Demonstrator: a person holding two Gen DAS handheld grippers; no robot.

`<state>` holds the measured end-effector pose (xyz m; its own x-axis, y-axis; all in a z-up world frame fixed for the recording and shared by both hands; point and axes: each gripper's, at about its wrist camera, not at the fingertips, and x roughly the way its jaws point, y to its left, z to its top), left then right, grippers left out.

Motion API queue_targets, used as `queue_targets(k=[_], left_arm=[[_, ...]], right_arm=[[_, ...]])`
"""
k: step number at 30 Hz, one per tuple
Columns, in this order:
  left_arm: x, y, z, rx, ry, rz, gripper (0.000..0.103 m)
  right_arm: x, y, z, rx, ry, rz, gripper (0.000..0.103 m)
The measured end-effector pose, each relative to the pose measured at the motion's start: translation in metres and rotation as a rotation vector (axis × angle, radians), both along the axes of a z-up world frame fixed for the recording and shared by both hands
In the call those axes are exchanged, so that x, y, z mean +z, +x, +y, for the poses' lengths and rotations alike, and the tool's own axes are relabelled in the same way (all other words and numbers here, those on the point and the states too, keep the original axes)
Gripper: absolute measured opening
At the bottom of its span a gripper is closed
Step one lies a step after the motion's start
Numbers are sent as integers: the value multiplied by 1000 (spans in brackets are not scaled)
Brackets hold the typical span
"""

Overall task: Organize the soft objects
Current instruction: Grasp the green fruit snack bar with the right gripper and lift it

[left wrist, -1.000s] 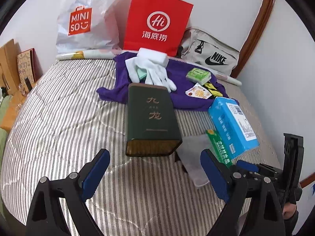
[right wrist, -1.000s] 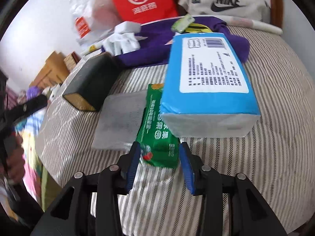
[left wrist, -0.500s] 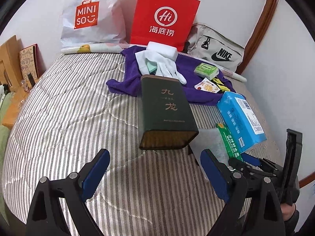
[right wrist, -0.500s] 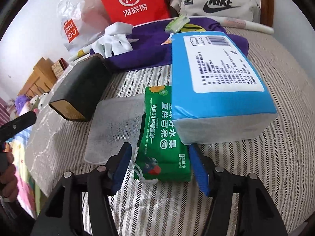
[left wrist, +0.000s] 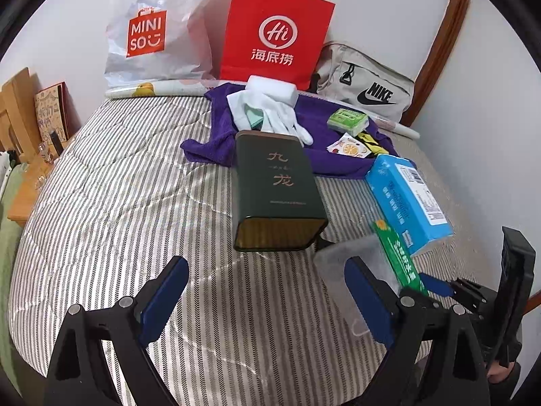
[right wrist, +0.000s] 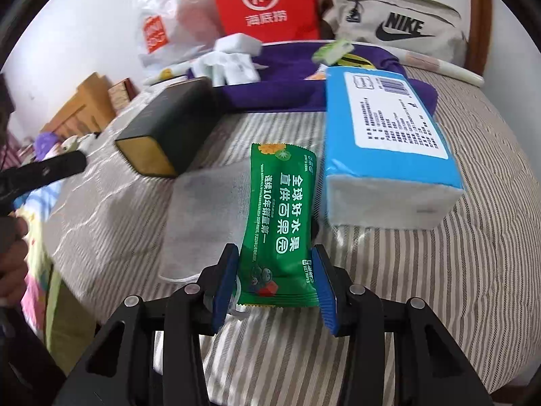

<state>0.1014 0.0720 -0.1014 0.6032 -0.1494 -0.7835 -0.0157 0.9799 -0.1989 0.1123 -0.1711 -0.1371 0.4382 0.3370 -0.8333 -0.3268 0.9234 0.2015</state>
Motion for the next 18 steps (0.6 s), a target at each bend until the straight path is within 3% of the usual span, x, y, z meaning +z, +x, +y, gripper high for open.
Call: queue_targets(k=[4, 8, 11, 15, 18], left_arm=[[0, -4, -7, -8, 11, 2, 94], [-6, -4, -14, -20, 26, 24, 94], [-11, -4, -18, -26, 29, 38, 94], [-14, -4, -20, -30, 39, 50, 94], [-14, -4, -17, -26, 37, 52, 94]], right_arm=[[3, -14, -15, -12, -17, 4, 45], [-4, -28, -22, 7, -37, 64, 48], [-5, -32, -25, 9, -66, 44, 51], [-3, -21, -31, -11, -17, 42, 59], [-8, -11, -27, -13, -43, 35, 61]])
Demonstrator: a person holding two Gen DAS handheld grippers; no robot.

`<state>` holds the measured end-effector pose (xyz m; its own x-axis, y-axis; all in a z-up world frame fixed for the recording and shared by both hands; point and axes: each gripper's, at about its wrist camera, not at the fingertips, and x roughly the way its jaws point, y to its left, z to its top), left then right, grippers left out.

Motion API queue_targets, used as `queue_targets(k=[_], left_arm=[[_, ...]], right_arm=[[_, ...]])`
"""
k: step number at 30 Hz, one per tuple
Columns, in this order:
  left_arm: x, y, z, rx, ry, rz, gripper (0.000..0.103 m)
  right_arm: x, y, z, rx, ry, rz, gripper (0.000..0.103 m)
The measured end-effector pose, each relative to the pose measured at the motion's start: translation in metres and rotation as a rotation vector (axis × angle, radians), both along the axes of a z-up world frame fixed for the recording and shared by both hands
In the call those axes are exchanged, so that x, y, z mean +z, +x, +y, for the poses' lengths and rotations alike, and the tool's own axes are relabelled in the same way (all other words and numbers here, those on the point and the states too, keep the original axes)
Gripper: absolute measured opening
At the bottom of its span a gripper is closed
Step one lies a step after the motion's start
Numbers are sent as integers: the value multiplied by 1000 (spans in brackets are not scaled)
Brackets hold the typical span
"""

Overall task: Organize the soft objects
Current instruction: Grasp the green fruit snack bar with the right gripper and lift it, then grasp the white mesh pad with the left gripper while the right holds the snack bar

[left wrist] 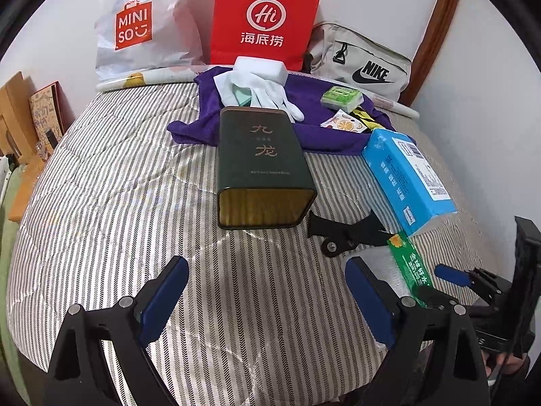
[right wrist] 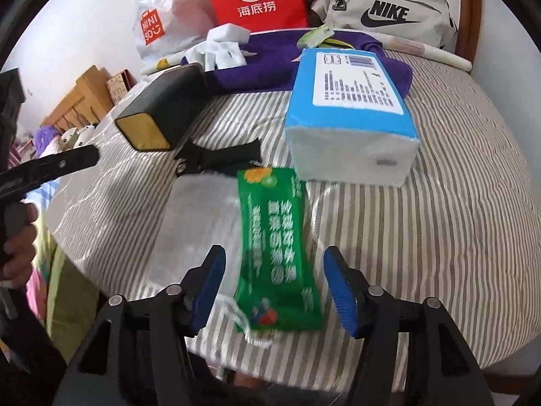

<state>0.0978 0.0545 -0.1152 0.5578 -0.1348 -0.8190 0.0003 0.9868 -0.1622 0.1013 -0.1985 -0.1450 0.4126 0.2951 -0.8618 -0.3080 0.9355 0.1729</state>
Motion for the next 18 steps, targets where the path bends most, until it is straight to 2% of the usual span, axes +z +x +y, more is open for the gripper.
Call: queue_targets(k=[3, 4, 5, 6, 8, 13, 18], left_arm=[[0, 1, 3, 7, -1, 3, 94], [0, 1, 4, 11, -1, 4, 94], [0, 1, 5, 13, -1, 5, 94], [-1, 2, 5, 14, -3, 5, 94], [-2, 2, 6, 15, -6, 9, 94], [-8, 2, 2, -1, -9, 20, 94], [-15, 1, -7, -43, -30, 38, 94]], right_arm=[[-9, 6, 8, 19, -14, 8, 61], [-9, 4, 12, 23, -33, -24, 61], [-11, 3, 18, 35, -78, -57, 55], [-11, 1, 20, 49, -95, -78, 38], [-7, 2, 23, 83, -77, -95, 30], [14, -3, 19, 117, 5, -177, 29], [26, -3, 2, 81, 98, -198, 29]])
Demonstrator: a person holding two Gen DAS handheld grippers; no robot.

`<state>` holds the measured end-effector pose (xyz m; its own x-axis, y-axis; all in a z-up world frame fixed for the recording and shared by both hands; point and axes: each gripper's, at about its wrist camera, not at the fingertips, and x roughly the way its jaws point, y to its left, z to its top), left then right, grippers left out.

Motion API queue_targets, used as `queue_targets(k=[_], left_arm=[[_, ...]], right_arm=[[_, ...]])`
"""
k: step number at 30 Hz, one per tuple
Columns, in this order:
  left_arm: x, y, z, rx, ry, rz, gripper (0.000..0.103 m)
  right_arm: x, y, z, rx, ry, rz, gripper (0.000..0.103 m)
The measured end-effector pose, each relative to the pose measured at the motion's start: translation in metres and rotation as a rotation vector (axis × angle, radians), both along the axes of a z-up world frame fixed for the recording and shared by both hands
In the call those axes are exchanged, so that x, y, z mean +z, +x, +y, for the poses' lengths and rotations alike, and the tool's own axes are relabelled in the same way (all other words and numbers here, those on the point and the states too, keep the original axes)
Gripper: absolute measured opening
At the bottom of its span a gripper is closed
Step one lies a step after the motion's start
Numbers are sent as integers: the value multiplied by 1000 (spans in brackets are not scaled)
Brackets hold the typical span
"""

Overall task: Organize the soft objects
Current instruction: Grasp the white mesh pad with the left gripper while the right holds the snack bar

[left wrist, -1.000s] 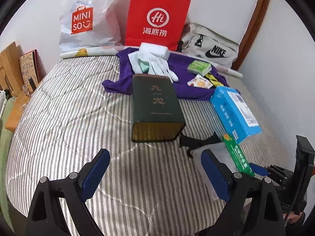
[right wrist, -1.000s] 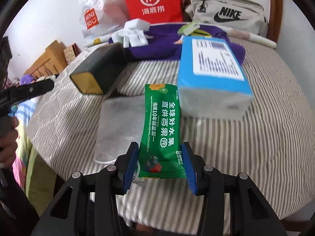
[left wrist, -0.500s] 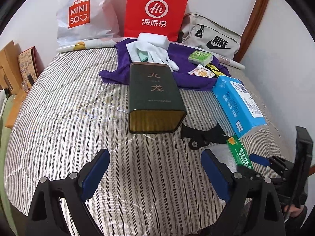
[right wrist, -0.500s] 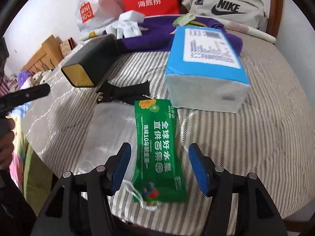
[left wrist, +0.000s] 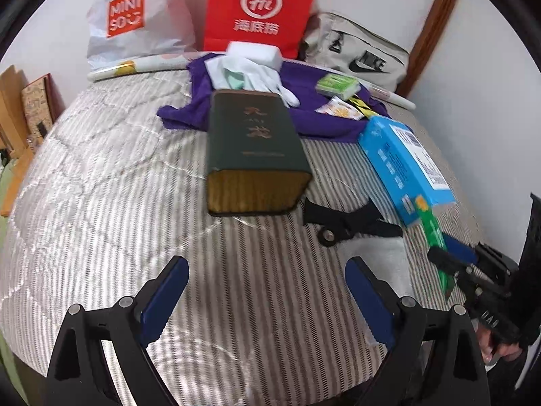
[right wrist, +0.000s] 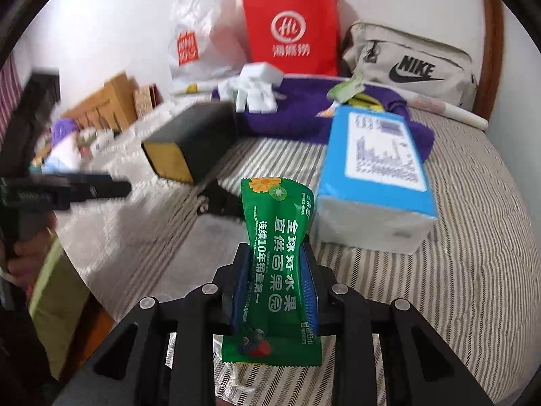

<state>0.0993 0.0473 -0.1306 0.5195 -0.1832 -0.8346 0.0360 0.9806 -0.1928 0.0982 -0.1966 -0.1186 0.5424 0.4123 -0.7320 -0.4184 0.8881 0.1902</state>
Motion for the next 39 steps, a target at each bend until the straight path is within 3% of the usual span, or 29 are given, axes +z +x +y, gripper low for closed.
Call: queue_targets(k=[12, 17, 26, 32, 39], left_arm=[[-25, 1, -57, -128, -12, 67, 94], [-37, 6, -80, -159, -6, 92, 94], [-42, 16, -114, -158, 81, 101, 103], [-47, 18, -133, -146, 214, 111, 103], [-47, 15, -137, -168, 223, 52, 103]], right_arm=[[3, -27, -29, -33, -35, -1, 29], [-6, -25, -58, -104, -61, 13, 29], [-22, -19, -91, -150, -17, 46, 29], [-31, -17, -87, -124, -1, 69, 29], [-39, -10, -77, -106, -25, 78, 29]])
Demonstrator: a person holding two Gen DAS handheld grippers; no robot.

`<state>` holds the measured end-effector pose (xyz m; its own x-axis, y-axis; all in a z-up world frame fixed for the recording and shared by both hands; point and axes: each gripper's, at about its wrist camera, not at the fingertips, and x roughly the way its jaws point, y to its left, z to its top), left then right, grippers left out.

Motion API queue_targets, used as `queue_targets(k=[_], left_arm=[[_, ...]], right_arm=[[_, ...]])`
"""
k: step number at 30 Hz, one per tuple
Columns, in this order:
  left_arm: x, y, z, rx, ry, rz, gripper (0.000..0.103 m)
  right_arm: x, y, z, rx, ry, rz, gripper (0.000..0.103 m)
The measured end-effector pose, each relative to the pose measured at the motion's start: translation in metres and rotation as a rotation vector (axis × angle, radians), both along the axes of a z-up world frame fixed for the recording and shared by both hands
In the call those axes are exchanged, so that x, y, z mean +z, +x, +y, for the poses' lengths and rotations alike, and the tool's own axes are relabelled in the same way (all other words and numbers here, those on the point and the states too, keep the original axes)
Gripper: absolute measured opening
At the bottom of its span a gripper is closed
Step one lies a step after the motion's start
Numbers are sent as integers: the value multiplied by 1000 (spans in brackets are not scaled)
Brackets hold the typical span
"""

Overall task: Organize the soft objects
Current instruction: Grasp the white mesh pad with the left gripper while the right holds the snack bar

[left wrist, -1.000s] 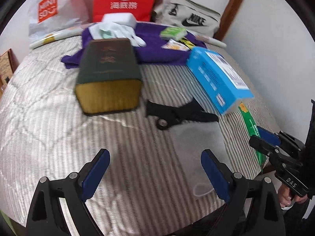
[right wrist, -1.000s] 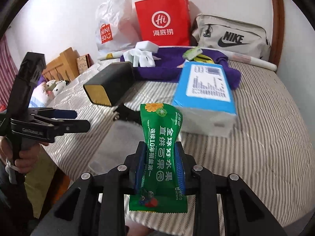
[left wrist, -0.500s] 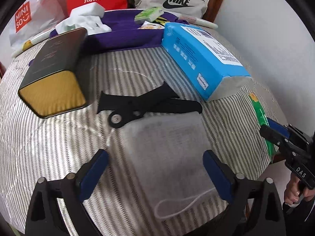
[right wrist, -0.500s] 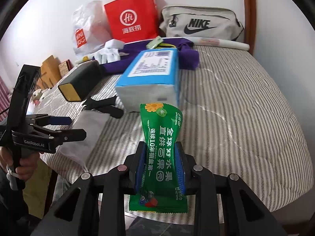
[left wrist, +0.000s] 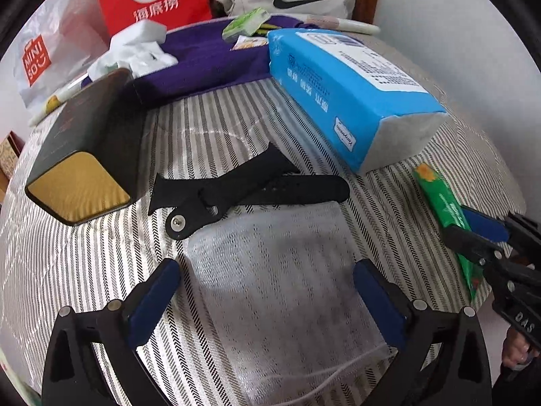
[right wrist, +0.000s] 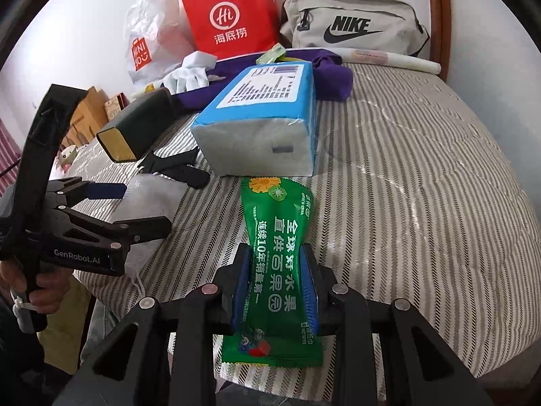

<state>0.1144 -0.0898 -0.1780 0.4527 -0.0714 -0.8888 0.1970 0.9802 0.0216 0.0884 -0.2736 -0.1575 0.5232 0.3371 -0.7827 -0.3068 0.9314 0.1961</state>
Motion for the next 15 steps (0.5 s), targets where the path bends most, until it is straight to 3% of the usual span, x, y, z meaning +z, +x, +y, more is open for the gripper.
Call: queue_targets(k=[4, 9, 10, 12, 15], left_arm=[[4, -8, 1, -21, -8, -27, 91], [11, -20, 1, -60, -17, -56, 52], [12, -20, 1, -65, -19, -58, 48], [12, -20, 2, -71, -27, -60, 29], [13, -22, 8, -73, -43, -52, 10]], right_arm=[[0, 3, 5, 2, -17, -6, 30], [1, 3, 10, -3, -43, -7, 31], [1, 3, 11, -4, -47, -6, 31], [2, 3, 12, -6, -54, -5, 31], [2, 3, 14, -7, -69, -6, 31]])
